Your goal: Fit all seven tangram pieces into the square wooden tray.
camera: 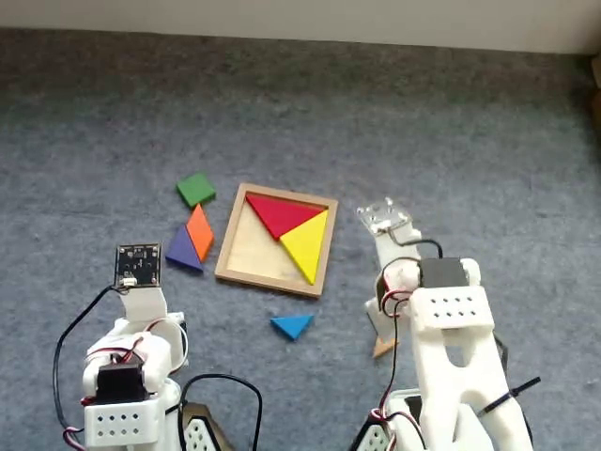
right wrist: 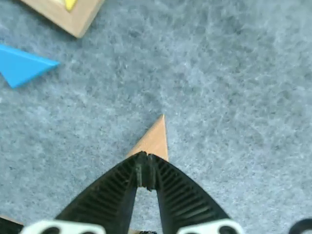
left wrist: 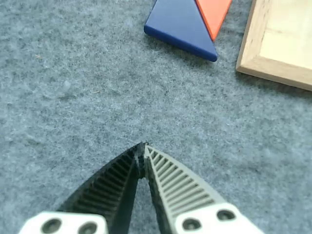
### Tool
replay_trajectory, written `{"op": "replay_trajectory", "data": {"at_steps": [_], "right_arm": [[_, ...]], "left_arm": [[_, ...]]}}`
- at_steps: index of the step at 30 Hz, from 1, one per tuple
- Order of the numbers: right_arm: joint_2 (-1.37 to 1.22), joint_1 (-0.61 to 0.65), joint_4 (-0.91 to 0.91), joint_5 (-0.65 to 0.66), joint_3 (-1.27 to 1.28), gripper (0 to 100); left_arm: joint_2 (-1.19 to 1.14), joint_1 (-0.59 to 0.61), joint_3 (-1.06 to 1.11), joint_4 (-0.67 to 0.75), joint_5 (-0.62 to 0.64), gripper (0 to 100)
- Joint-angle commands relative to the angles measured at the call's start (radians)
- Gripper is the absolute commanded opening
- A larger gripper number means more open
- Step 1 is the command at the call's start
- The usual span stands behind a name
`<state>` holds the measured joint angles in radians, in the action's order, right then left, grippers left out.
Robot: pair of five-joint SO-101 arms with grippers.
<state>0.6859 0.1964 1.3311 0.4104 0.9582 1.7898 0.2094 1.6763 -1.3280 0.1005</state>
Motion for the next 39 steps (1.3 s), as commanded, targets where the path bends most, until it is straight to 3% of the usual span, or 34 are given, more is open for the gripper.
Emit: {"op": "replay_trajectory", "data": {"at_steps": [1, 6, 15, 20, 29, 39], "right_arm": [[0.027, 0.008, -0.001, 0.014, 0.038, 0.6], [0.025, 0.007, -0.005, 0.112, 0.102, 0.6], [0.019, 0.007, -0.021, 0.112, 0.11, 0.7], [-0.14, 0.007, -0.019, 0.092, 0.101, 0.7], [-0.397, 0.008, -0.102, 0.04, -0.077, 0.6], [-0.357, 0.024, -0.01, 0.028, -0.266, 0.5]], "left_arm": [[0.013, 0.008, 0.021, -0.005, -0.006, 1], [0.013, 0.008, 0.021, -0.005, -0.006, 1], [0.013, 0.008, 0.021, -0.005, -0.006, 1], [0.013, 0.008, 0.021, -0.005, -0.006, 1], [0.013, 0.008, 0.021, -0.005, -0.006, 1], [0.013, 0.008, 0.021, -0.005, -0.006, 1]]}}
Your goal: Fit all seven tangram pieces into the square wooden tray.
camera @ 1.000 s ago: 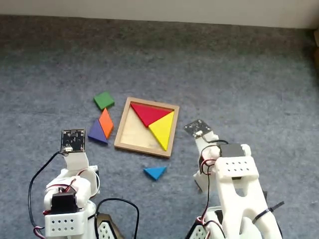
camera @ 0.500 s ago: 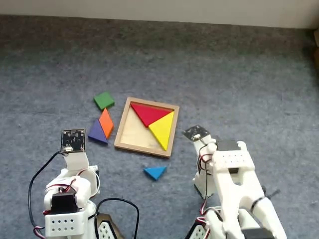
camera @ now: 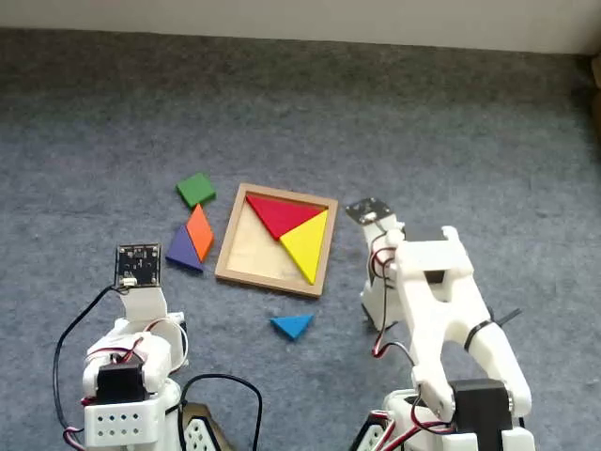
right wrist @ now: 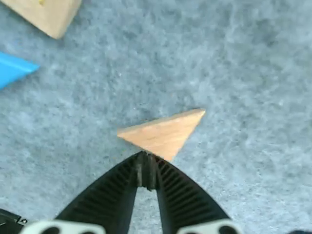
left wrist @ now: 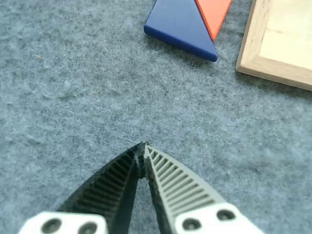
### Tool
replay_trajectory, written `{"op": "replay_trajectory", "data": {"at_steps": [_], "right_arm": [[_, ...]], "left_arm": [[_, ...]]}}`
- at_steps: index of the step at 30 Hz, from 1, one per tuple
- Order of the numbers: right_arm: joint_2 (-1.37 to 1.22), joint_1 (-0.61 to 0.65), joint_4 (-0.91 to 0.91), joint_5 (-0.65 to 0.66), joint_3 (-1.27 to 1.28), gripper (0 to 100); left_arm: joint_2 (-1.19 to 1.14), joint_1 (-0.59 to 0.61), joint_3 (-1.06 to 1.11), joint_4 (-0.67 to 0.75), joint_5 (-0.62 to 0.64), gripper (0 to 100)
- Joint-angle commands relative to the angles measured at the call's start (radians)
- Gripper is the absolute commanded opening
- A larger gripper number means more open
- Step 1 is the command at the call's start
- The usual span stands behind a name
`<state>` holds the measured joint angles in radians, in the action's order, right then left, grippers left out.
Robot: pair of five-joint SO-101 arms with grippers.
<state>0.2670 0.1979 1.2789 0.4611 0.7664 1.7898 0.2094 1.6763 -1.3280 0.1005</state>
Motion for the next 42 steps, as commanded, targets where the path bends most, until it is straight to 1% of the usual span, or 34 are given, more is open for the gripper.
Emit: {"op": "replay_trajectory", "data": {"at_steps": [1, 6, 8, 10, 12, 16, 19, 25, 35, 39, 42], "right_arm": [[0.088, 0.028, 0.045, -0.049, -0.081, 0.5], [0.211, 0.03, 0.051, -0.193, -0.076, 2.1], [0.219, 0.03, 0.054, -0.235, -0.062, 8.0], [0.211, 0.048, 0.048, -0.249, -0.047, 14.5], [0.199, 0.077, 0.048, -0.252, -0.027, 16.9], [0.16, 0.137, 0.042, -0.269, -0.004, 17.3], [0.105, 0.14, -0.018, -0.345, -0.004, 17.4], [-0.015, 0.137, -0.044, -0.408, -0.008, 17.4], [-0.028, 0.067, -0.045, -0.411, -0.01, 17.4], [-0.03, 0.044, -0.11, -0.411, -0.001, 17.4], [-0.03, 0.044, -0.117, -0.411, 0.001, 17.4]], "left_arm": [[0.013, 0.008, 0.021, -0.005, -0.006, 1], [0.013, 0.008, 0.021, -0.005, -0.006, 1], [0.013, 0.008, 0.021, -0.005, -0.006, 1], [0.013, 0.008, 0.021, -0.005, -0.006, 1], [0.013, 0.008, 0.021, -0.005, -0.006, 1], [0.013, 0.008, 0.021, -0.005, -0.006, 1], [0.013, 0.008, 0.021, -0.005, -0.006, 1], [0.013, 0.008, 0.021, -0.005, -0.006, 1], [0.013, 0.008, 0.021, -0.005, -0.006, 1], [0.013, 0.008, 0.021, -0.005, -0.006, 1], [0.013, 0.008, 0.021, -0.005, -0.006, 1]]}}
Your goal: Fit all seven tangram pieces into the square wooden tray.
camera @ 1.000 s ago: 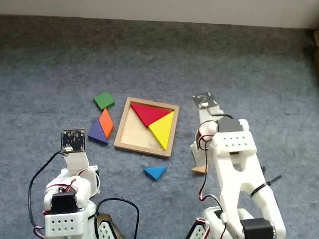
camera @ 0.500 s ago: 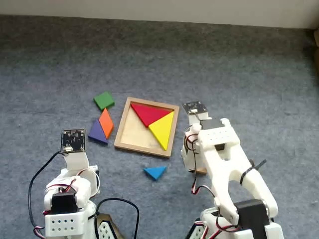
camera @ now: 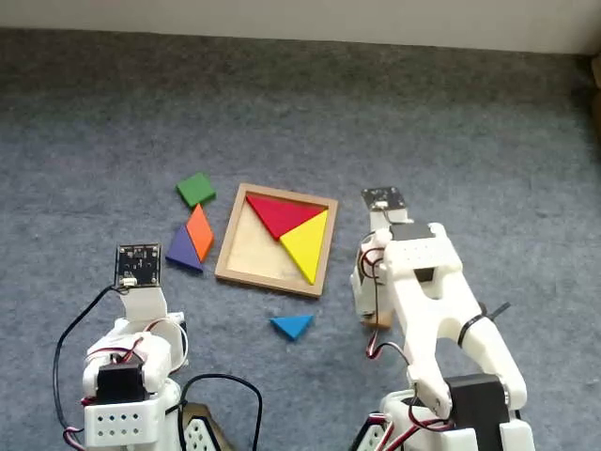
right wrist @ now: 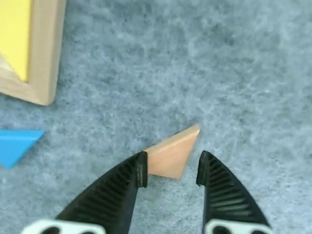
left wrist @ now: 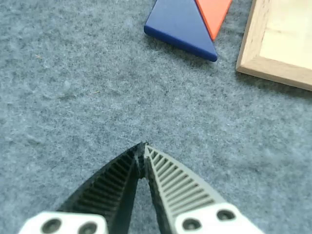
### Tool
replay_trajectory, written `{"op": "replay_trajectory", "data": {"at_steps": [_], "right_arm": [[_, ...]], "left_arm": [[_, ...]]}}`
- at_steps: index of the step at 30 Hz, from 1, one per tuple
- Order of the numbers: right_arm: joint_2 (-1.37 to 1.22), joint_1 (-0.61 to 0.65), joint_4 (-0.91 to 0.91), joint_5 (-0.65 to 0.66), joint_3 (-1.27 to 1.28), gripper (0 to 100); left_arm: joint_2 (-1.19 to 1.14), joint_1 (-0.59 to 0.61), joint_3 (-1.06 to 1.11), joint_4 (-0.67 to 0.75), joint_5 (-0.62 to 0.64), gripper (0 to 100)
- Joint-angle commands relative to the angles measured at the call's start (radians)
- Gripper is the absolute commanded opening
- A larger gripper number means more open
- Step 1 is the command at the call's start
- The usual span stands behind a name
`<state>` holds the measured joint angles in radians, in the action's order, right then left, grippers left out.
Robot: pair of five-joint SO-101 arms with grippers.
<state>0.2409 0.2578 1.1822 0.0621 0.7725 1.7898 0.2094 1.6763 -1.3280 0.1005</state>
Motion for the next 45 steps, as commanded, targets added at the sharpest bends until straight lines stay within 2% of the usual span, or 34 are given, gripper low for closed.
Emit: {"op": "replay_trajectory", "data": {"at_steps": [1, 6, 14, 20, 26, 31, 40, 45], "right_arm": [[-0.004, -0.012, -0.024, -0.012, -0.005, 17.4], [-0.036, -0.008, -0.027, -0.014, -0.005, 17.3], [-0.223, -0.013, -0.025, -0.009, -0.016, 16.9], [-0.225, -0.008, -0.019, -0.009, -0.015, 10.5], [-0.232, 0.001, -0.018, -0.012, -0.018, 10.7], [-0.234, 0.074, 0.008, -0.014, -0.018, 16.8], [-0.236, 0.09, 0.004, -0.014, -0.019, 16.9], [-0.234, 0.091, 0.004, -0.011, -0.019, 10.1]], "left_arm": [[0.013, 0.008, 0.021, -0.005, -0.006, 1], [0.013, 0.008, 0.021, -0.005, -0.006, 1], [0.013, 0.008, 0.021, -0.005, -0.006, 1], [0.013, 0.008, 0.021, -0.005, -0.006, 1], [0.013, 0.008, 0.021, -0.005, -0.006, 1], [0.013, 0.008, 0.021, -0.005, -0.006, 1], [0.013, 0.008, 0.021, -0.005, -0.006, 1], [0.013, 0.008, 0.021, -0.005, -0.006, 1]]}}
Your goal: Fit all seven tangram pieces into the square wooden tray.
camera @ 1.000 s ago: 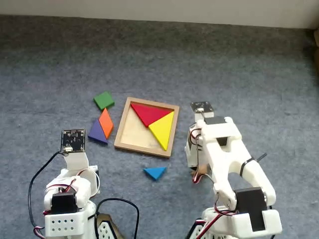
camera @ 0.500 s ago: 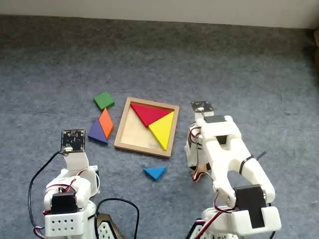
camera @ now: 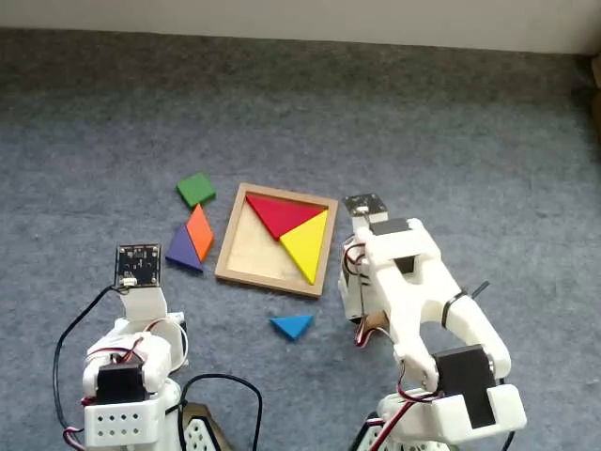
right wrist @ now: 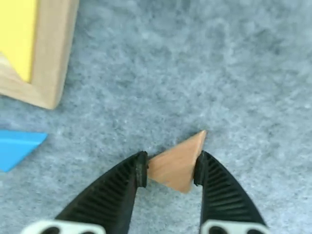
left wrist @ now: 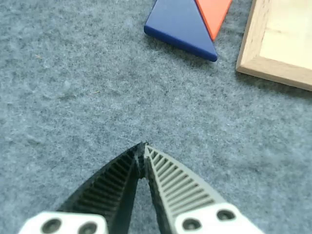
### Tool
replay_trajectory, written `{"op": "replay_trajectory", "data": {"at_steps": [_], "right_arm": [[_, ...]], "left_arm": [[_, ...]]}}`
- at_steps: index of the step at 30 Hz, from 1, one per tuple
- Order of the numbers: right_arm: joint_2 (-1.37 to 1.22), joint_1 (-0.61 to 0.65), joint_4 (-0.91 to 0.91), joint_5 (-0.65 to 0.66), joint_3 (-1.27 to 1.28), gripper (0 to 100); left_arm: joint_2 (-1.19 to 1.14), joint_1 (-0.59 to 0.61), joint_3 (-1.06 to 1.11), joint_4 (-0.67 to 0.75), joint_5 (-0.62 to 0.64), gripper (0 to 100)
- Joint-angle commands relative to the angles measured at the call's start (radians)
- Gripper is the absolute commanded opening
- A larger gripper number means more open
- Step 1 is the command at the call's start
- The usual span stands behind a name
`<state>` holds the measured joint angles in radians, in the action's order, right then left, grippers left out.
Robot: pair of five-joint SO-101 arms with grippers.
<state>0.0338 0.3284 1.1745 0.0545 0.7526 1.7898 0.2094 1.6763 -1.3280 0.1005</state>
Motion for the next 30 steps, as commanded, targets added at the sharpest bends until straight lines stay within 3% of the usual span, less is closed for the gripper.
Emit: {"op": "replay_trajectory", "data": {"at_steps": [1, 9, 18, 30], "right_arm": [[-0.025, 0.021, 0.012, 0.0, 0.001, 8.7], [-0.018, 0.015, 0.107, 0.005, -0.094, 0.7], [-0.013, 0.028, 0.226, 0.097, -0.245, 0.5], [0.2, 0.275, 0.189, 0.298, -0.378, 0.5]], "left_arm": [[0.013, 0.008, 0.021, -0.005, -0.006, 1], [0.013, 0.008, 0.021, -0.005, -0.006, 1], [0.013, 0.008, 0.021, -0.005, -0.006, 1], [0.013, 0.008, 0.021, -0.005, -0.006, 1]]}}
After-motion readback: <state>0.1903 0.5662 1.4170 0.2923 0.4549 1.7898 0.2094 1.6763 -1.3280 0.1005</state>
